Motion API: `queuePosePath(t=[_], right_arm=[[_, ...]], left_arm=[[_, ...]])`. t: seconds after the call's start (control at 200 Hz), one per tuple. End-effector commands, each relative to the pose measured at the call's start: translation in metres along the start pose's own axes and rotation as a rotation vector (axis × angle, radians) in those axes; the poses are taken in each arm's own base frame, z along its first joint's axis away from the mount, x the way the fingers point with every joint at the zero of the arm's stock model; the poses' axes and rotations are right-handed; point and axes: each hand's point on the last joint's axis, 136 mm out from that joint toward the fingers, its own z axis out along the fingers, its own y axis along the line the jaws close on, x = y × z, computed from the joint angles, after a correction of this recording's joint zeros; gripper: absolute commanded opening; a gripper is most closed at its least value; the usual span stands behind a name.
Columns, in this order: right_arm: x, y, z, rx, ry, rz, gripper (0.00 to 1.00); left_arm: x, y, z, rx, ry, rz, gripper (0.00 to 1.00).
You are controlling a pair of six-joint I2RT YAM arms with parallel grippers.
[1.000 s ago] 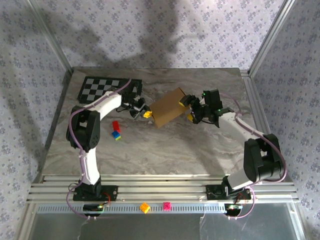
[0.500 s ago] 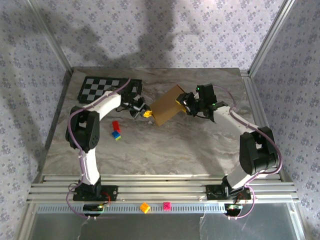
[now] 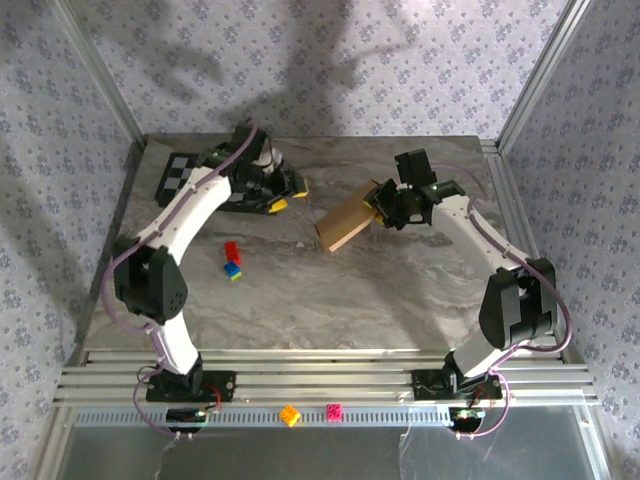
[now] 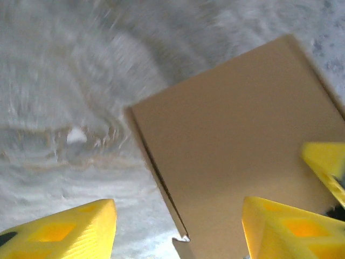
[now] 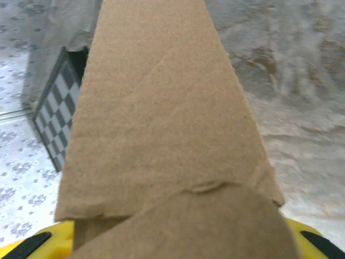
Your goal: Fold the paper box
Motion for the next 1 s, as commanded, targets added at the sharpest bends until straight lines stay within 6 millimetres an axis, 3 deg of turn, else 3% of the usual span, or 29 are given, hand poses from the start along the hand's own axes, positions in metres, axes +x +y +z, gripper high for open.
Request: queuePosePath(t=[0.0,0.095,0.295,0.39,0.545,0.675,0.994], right_arm=[[0.009,-0.034,-0.018,0.18,0.033,0.103,0.42],[0.01,-0.043,-0.019,0.219,0.059,0.151,0.42],[0.011,-0.052,-0.018,0.237,0.131,0.249,0.42],[0.01,-0.052,-0.022,0.235,0.142,0.28,0.42],[0.012,-0.058,-0.026,0.25,0.166,0.326,0.42],[0.016,-0.06,-0.026,0.257,0.183,0.348,0.42],[0.022,-0.065,-0.026,0.269,0.197,0.391,0.41]], left_arm=[[0.039,-0.051,-0.023,-0.092,-0.034,0.555,0.71],[0.068,-0.079,-0.015,-0.118,-0.038,0.867,0.83],[0.105,-0.096,0.005,-0.139,0.002,1.194,0.85],[0.127,-0.095,0.019,-0.16,0.05,1.352,0.86],[0.147,-0.077,0.045,-0.191,0.133,1.432,0.89],[0.152,-0.067,0.064,-0.232,0.166,1.459,0.92],[0.131,-0.06,0.1,-0.344,0.146,1.422,0.9]])
